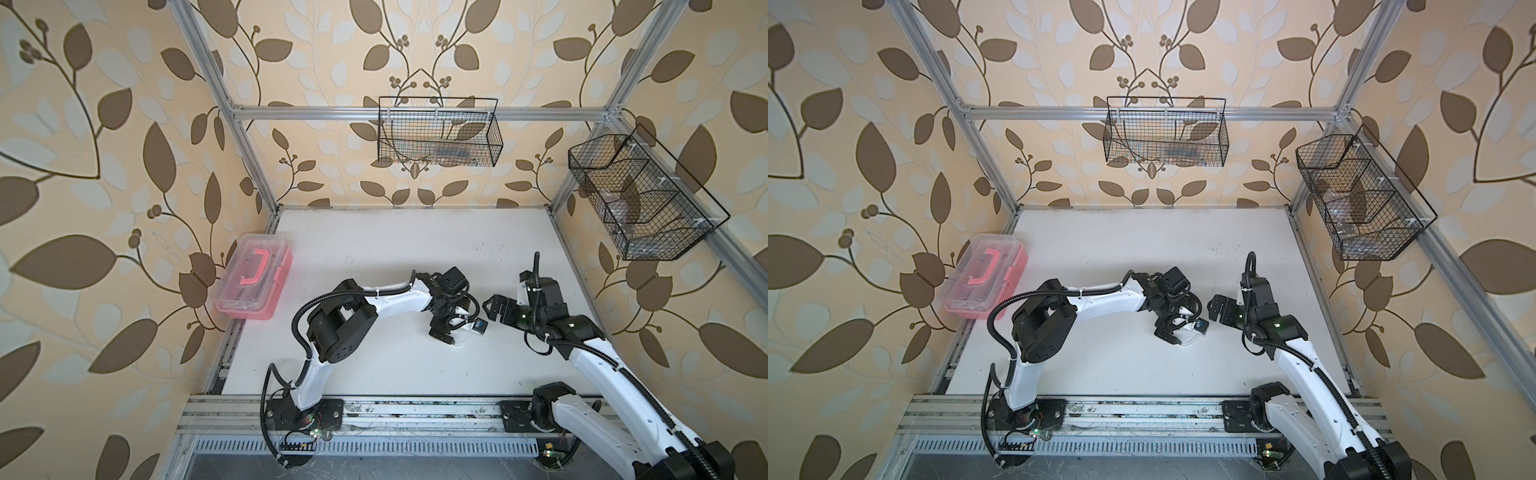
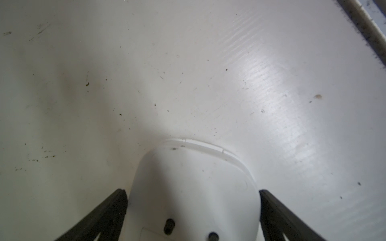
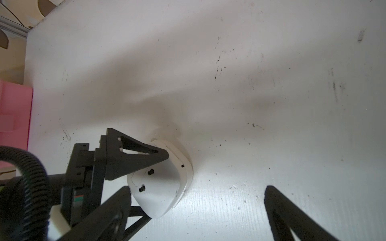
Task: Insert the battery into the alarm
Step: Adjust the alarm at the center of the board.
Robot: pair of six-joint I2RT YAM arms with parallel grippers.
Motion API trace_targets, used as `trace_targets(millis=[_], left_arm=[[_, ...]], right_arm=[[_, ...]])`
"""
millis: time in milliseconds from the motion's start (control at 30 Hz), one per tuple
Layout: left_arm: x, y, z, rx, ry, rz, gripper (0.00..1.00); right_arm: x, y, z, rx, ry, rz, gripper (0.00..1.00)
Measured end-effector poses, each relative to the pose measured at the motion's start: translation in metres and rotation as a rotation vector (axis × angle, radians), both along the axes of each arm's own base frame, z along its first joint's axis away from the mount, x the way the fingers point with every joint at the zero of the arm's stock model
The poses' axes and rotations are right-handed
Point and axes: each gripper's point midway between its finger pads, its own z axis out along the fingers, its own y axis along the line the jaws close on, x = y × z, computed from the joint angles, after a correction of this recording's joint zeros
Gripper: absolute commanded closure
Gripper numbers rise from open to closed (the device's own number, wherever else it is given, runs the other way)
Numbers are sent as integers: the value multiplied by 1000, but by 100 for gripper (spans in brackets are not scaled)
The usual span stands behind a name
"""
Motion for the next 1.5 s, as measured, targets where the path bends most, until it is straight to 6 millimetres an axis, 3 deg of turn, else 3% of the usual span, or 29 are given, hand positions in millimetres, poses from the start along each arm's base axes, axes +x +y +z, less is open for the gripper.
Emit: trace_targets(millis=[367,633,1067,1267,1500], left_arm=[[7,-9,-2,10,21,27,1],[9,-13,-1,18,50,64,6],[11,-13,-7,53,128,167,1],[12,-12,-7,66,154,229,8],[13,-10,-9,73,171,265,2]], right_arm=[[5,4,1,37,-4,14,0],[11,5,7,58,-34,13,0],[18,0,15,56,-79,-19,0],[19,-1,20,60,-101,-29,0],[20,-2,21,69,-110,-35,0]])
